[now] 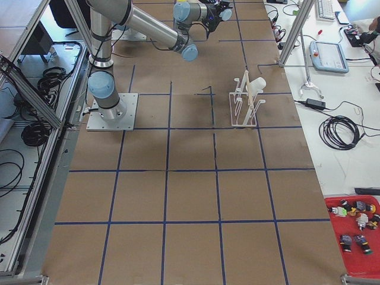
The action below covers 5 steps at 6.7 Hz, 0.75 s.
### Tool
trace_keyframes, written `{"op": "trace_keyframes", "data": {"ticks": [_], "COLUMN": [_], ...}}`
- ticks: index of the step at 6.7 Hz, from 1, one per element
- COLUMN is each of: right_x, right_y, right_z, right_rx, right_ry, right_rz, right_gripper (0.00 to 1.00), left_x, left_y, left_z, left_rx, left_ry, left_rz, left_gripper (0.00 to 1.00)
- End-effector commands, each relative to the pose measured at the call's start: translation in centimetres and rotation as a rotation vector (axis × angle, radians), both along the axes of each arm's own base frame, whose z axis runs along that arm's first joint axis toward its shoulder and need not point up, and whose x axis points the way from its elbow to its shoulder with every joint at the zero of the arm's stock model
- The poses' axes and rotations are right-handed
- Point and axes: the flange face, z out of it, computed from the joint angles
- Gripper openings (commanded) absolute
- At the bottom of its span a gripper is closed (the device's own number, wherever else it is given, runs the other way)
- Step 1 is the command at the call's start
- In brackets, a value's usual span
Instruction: Transfer IKEA cup to right arm and place on rack
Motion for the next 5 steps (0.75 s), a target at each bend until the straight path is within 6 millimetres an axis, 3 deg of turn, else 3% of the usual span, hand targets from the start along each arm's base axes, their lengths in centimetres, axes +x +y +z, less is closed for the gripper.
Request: {"op": "trace_keyframes", "data": {"ticks": [1, 2, 3, 5], "right_x": [0.01, 0.01, 0.01, 0.01], "right_y": [0.03, 0.03, 0.03, 0.03], "right_z": [-0.19, -0.19, -0.19, -0.19], "right_rx": [-0.016, -0.022, -0.022, -0.023], "right_ry": [0.031, 0.04, 0.04, 0.041], "right_rz": [0.014, 0.018, 0.018, 0.018], "right_gripper": [0.38, 0.33, 0.29, 0.26], "left_x": [0.02, 0.02, -0.05, 0.07], "left_y": [-0.01, -0.04, 0.03, -0.03], "left_z": [0.0, 0.07, 0.14, 0.58], "left_rx": [0.004, 0.007, 0.006, 0.027], "left_ry": [0.002, 0.005, 0.005, 0.033], "left_rz": [0.003, 0.004, 0.003, 0.036], "left_gripper": [0.04, 0.05, 0.12, 0.86]}}
